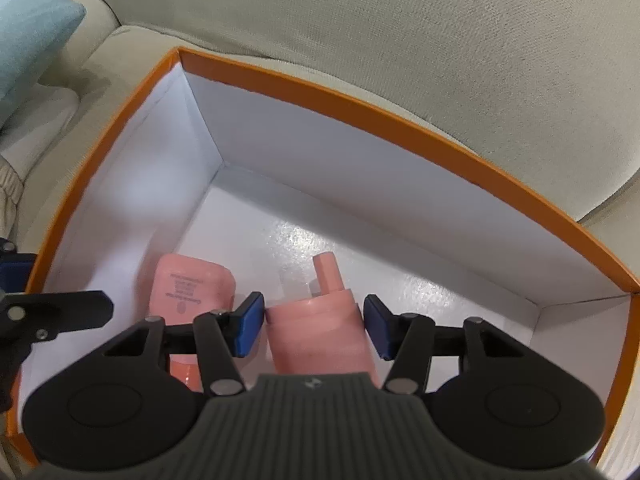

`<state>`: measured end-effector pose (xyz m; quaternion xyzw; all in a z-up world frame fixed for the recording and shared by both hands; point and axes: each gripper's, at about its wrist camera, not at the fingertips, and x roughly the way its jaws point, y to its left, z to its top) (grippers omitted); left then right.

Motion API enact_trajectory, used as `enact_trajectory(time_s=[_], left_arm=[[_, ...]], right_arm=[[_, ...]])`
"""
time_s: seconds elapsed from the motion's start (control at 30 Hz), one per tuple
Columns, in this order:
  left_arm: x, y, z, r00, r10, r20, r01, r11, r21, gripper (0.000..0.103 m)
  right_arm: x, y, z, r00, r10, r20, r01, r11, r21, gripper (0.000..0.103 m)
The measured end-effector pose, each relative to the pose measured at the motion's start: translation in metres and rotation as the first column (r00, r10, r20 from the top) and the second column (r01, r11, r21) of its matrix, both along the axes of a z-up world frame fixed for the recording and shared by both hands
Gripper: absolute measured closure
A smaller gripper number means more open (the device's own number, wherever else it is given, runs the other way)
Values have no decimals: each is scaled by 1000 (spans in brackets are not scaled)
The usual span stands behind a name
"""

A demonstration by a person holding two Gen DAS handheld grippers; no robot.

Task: Organize rigid objects
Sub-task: 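Lower the pink cup into the box and open the right tool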

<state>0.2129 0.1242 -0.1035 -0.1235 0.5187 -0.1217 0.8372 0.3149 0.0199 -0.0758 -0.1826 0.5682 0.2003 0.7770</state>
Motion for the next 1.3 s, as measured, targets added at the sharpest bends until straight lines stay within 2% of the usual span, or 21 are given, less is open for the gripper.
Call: enact_trajectory(time_s=[0.17,0.3,0.47,0.6,0.73,0.83,1.03,1.23,1.3], left_arm=[[0,-3,0,1000,4,3,-4,1000,4,78],[-1,-3,1,1000,5,4,-5,1000,0,78],[-2,-4,3,1000,4,6,-4,1000,0,78],[-2,-4,2,1000,7,7,-7,1000,1,78],[-3,-4,2,1000,12,10,-12,1000,0,79],[-3,-6,3,1000,11,10,-11,1000,1,79],[-3,-7,2,1000,8,12,-8,1000,3,79],[-4,-7,1,1000,14,8,-14,1000,3,79],[-4,-5,1,1000,19,5,-18,1000,-14,79]], right_arm=[[-6,-9,26,997,1,75,-9,994,107,47],[-6,-6,30,994,-8,107,-5,993,117,47],[-17,-6,24,997,-6,81,-3,994,111,47],[-33,-23,13,998,-11,55,9,999,48,47],[-36,-33,7,998,-46,39,43,995,86,48],[-31,-23,10,997,-53,50,45,988,150,48],[-11,8,17,987,-96,128,64,970,233,48],[-5,36,7,991,-87,100,53,952,302,47],[-6,38,8,990,-74,118,36,954,297,46]])
